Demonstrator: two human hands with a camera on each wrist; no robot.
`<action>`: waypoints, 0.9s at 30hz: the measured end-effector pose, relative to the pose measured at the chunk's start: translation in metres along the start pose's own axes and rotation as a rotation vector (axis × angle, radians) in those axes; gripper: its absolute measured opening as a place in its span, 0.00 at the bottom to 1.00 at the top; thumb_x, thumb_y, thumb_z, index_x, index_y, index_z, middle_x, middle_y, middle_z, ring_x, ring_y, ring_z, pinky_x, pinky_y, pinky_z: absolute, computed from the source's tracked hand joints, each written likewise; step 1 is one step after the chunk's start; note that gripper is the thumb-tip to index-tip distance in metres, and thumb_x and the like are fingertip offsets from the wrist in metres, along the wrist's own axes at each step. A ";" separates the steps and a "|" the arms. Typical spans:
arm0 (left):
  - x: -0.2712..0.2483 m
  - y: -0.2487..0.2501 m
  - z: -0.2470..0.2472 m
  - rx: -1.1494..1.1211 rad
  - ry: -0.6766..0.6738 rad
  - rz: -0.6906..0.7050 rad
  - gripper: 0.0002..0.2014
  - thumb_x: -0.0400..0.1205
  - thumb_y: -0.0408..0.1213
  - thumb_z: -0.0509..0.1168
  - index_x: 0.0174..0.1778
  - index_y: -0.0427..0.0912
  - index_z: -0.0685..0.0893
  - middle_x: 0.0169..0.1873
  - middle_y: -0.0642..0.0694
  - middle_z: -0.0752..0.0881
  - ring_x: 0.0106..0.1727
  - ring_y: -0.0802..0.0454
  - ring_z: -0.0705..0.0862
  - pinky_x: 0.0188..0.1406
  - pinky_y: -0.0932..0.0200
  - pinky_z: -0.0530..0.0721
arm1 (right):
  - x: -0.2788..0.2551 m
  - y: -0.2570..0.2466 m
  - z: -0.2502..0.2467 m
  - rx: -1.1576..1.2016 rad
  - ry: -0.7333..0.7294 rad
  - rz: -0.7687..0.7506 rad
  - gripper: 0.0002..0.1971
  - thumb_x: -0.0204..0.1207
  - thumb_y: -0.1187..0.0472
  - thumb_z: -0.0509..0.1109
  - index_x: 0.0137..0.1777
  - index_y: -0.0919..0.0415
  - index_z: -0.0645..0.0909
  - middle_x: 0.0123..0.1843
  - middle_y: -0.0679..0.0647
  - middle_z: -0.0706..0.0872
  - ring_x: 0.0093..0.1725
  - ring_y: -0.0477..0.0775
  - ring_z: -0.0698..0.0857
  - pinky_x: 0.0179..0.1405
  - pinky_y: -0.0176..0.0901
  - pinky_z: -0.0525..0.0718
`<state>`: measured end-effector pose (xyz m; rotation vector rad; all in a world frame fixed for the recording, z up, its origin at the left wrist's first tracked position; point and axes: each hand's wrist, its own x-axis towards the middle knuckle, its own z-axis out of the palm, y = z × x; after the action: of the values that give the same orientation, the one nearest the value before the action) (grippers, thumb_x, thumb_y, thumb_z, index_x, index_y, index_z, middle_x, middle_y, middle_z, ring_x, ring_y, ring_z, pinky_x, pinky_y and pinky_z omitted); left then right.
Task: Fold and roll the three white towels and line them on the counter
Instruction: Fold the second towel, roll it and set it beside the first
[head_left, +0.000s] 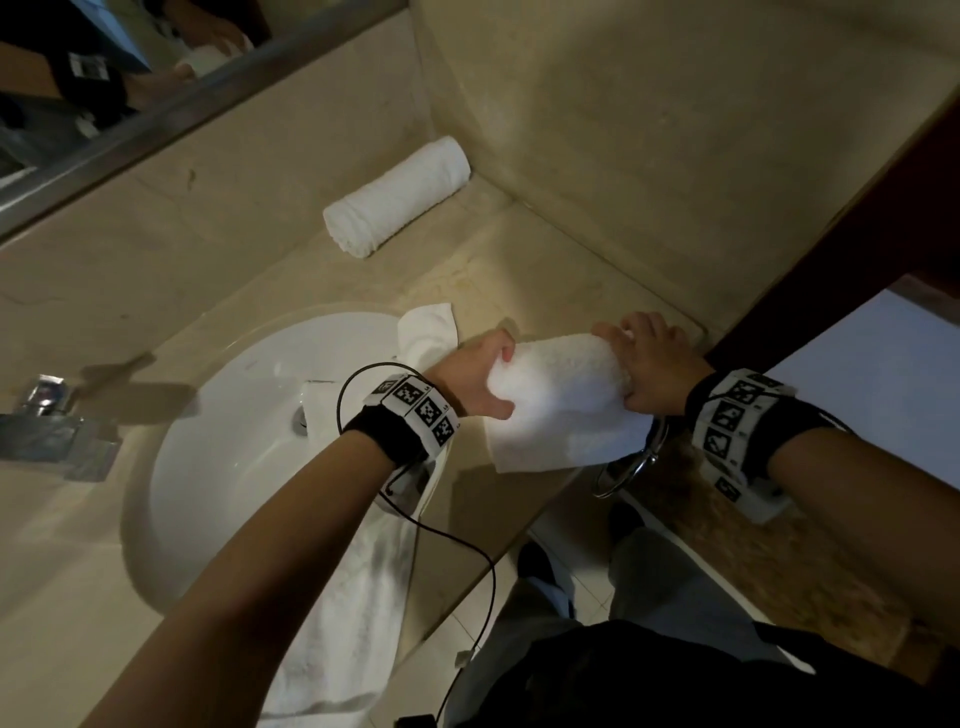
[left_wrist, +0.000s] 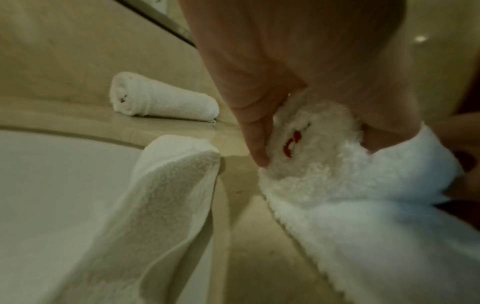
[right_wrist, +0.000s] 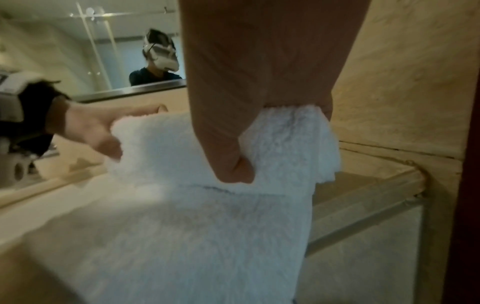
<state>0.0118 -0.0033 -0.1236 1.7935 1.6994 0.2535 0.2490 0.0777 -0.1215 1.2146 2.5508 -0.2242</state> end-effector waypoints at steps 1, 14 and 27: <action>0.001 0.002 0.000 -0.016 0.025 -0.018 0.27 0.68 0.34 0.75 0.51 0.44 0.62 0.31 0.58 0.65 0.29 0.60 0.64 0.23 0.72 0.66 | 0.001 0.003 -0.004 0.023 -0.025 0.006 0.46 0.66 0.57 0.73 0.79 0.50 0.48 0.74 0.61 0.59 0.72 0.64 0.61 0.66 0.56 0.68; 0.015 -0.026 -0.026 -0.373 0.152 -0.419 0.33 0.73 0.25 0.70 0.69 0.44 0.60 0.55 0.40 0.72 0.39 0.49 0.76 0.28 0.67 0.77 | 0.046 0.001 -0.033 0.480 -0.079 0.110 0.43 0.69 0.60 0.76 0.80 0.56 0.56 0.74 0.66 0.63 0.71 0.66 0.70 0.65 0.50 0.74; 0.019 -0.025 -0.014 -1.245 0.301 -0.597 0.31 0.69 0.42 0.67 0.70 0.41 0.71 0.61 0.38 0.78 0.55 0.44 0.80 0.55 0.50 0.80 | 0.065 0.002 -0.020 1.621 0.166 0.542 0.12 0.78 0.61 0.58 0.32 0.53 0.74 0.33 0.49 0.77 0.38 0.54 0.77 0.33 0.40 0.73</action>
<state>-0.0139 0.0184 -0.1325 0.3372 1.5692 1.0543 0.2081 0.1318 -0.1248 2.2744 1.6378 -2.3295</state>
